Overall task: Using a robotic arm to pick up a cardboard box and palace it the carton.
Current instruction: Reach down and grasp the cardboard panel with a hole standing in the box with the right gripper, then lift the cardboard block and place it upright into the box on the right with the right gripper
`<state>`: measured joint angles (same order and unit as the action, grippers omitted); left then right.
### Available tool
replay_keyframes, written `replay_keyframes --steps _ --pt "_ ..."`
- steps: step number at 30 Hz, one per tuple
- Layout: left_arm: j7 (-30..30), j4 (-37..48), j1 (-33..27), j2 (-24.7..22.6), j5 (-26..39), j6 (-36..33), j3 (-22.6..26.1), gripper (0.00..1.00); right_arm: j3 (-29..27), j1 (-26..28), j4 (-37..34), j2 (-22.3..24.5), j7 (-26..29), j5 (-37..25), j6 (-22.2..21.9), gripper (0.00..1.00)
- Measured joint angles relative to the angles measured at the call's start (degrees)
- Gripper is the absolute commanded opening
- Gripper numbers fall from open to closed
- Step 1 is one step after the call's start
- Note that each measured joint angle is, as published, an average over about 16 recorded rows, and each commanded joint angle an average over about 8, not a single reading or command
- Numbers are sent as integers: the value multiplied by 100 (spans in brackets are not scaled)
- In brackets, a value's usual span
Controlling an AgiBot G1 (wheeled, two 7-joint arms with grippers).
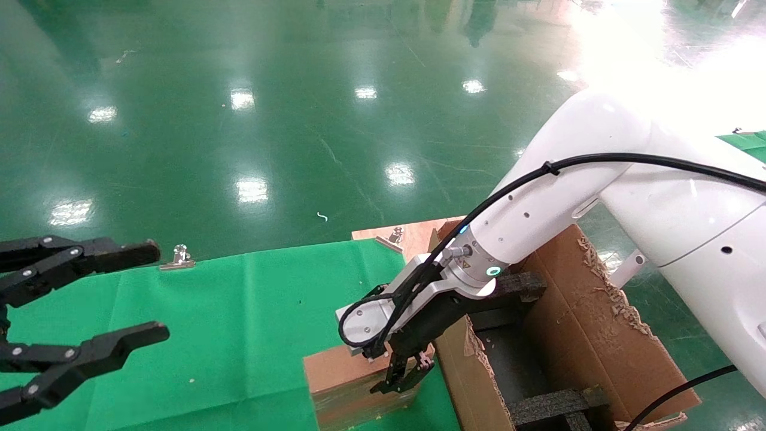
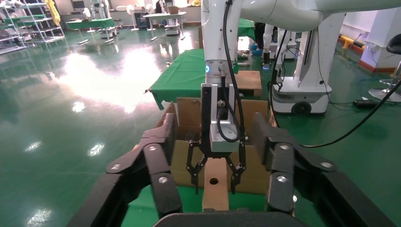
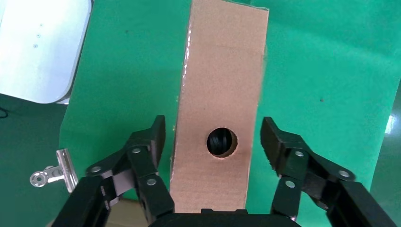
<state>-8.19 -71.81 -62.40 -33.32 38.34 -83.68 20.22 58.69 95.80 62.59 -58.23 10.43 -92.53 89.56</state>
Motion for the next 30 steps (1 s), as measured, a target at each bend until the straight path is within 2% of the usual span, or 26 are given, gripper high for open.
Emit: replay_keyframes --steps 19,25,30 --pt "0 0 0 0 0 0 0 100 -49 81 -27 41 -16 98 0 0" --pt "0 0 0 0 -1 0 0 100 -88 451 -197 108 -154 380 56 0" --pt "0 1 0 0 -1 0 1 100 -26 1016 -485 165 -393 746 119 0"
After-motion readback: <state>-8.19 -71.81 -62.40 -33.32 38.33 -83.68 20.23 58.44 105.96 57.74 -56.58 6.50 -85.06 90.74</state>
